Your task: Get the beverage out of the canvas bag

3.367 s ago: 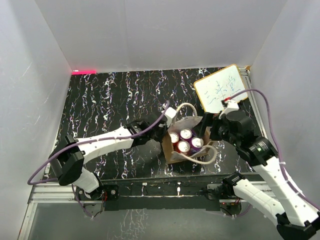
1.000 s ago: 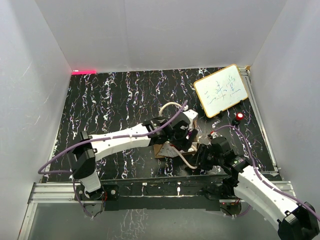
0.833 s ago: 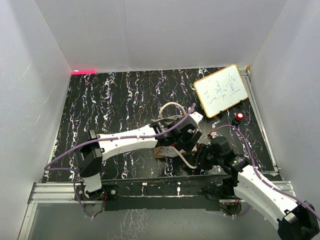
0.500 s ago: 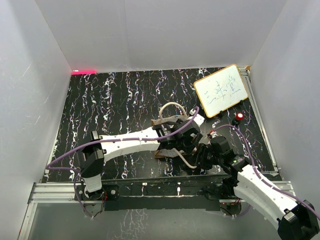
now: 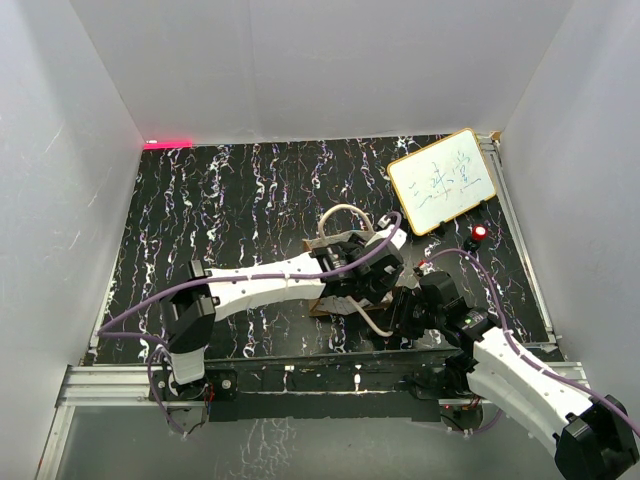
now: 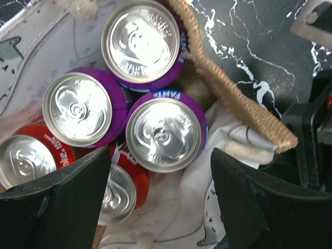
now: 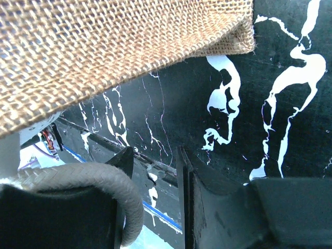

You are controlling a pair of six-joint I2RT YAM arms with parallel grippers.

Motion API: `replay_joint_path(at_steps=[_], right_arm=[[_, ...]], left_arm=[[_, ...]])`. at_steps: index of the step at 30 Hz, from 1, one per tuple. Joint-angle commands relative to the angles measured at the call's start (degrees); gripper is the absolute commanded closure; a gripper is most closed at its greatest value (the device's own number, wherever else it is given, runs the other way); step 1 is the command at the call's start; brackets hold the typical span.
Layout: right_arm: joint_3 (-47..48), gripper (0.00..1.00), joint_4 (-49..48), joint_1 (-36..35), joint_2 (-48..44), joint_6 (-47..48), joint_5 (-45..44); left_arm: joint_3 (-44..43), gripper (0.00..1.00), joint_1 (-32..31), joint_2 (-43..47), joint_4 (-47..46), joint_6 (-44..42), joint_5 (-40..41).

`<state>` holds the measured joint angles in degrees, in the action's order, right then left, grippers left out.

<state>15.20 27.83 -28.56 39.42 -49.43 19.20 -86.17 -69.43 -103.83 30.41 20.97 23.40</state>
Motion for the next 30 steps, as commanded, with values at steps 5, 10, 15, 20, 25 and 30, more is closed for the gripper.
replay_joint_path(at_steps=[5, 10, 15, 20, 25, 30], right_arm=[[1.7, 0.60, 0.7, -0.2, -0.9, 2.5, -2.4], [4.0, 0.59, 2.7, -0.2, -1.6, 3.3, -3.9], [7.4, 0.59, 3.2, -0.2, -2.0, 4.6, -5.2], [9.3, 0.59, 2.9, -0.1, -1.8, 6.4, -4.6], [12.6, 0.57, 4.9, -0.2, -2.1, 8.6, -6.0], [14.1, 0.56, 5.0, -0.2, -2.1, 9.1, -6.1]], left_arm=[[-3.0, 0.36, 0.0, -3.9, -0.1, 0.3, 1.1], [-3.0, 0.40, 0.1, -5.6, 1.0, 1.9, 3.0], [-2.8, 0.31, 0.0, -7.0, 1.0, 2.4, 4.2], [-3.8, 0.34, 0.0, -9.3, 1.7, 1.9, 4.5], [-3.8, 0.53, 0.0, -7.4, 1.1, 1.1, 3.7], [-3.0, 0.77, 0.0, -3.7, 0.0, 0.0, 3.1]])
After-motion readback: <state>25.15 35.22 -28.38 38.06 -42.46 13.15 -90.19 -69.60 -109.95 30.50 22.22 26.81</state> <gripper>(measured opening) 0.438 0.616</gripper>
